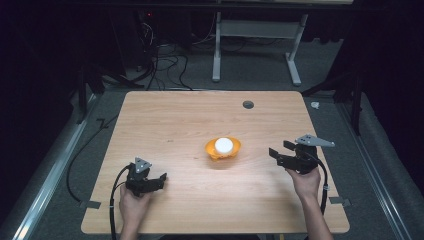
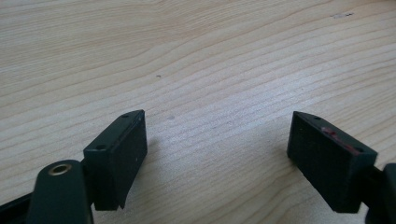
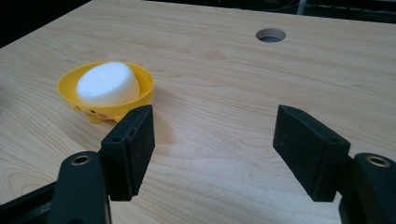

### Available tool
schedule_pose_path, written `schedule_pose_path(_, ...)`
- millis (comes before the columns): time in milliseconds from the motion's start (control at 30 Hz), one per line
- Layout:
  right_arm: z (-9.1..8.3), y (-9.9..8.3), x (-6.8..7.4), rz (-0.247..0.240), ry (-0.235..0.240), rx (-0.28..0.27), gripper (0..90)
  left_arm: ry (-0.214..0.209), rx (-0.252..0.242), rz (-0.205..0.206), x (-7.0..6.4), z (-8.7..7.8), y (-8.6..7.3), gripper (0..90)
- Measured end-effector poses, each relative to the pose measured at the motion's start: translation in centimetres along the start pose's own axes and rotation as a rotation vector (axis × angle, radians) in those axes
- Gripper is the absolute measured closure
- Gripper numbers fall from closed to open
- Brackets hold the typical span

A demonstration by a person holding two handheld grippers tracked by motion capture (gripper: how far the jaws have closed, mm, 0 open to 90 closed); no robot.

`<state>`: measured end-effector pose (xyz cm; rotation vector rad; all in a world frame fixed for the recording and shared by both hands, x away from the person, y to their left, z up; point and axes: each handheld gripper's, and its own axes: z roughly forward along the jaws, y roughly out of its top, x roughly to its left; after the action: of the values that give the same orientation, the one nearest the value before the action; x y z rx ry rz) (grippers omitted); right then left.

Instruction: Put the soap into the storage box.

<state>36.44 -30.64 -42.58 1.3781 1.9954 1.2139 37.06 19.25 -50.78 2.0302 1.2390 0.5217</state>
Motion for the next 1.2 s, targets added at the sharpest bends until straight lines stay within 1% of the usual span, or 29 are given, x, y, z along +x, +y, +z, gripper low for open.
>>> schedule_pose_path(200, -0.1, -0.6, -0.3, 0.014, -0.001, 0.000, 30.4, 0.000, 0.000, 0.000, 0.0, 0.0, 0.0, 20.6)
schedule_pose_path(267, -0.1, -0.7, -0.4, 0.009, -0.001, 0.001, 30.4, 0.000, 0.000, 0.000, 0.0, 0.0, 0.0, 20.6)
schedule_pose_path(567, 0.2, -1.6, -0.2, 0.026, 0.007, 0.008, 30.4, 0.000, 0.000, 0.000, 0.0, 0.0, 0.0, 20.6)
schedule_pose_path(767, 0.6, -2.1, -0.1, 0.026, 0.011, 0.015, 30.4, 0.000, 0.000, 0.000, 0.0, 0.0, 0.0, 20.6)
schedule_pose_path(867, 1.1, -2.7, 0.0, 0.039, 0.014, 0.023, 30.5, 0.000, 0.000, 0.000, 0.0, 0.0, 0.0, 20.6)
schedule_pose_path(1067, 1.6, -3.2, 0.2, 0.045, 0.016, 0.040, 30.5, 0.001, 0.001, 0.000, 0.0, 0.0, 0.0, 20.6)
schedule_pose_path(1200, 2.1, -3.6, 0.4, 0.034, 0.015, 0.055, 30.5, 0.000, 0.000, 0.000, 0.0, 0.0, 0.0, 20.6)
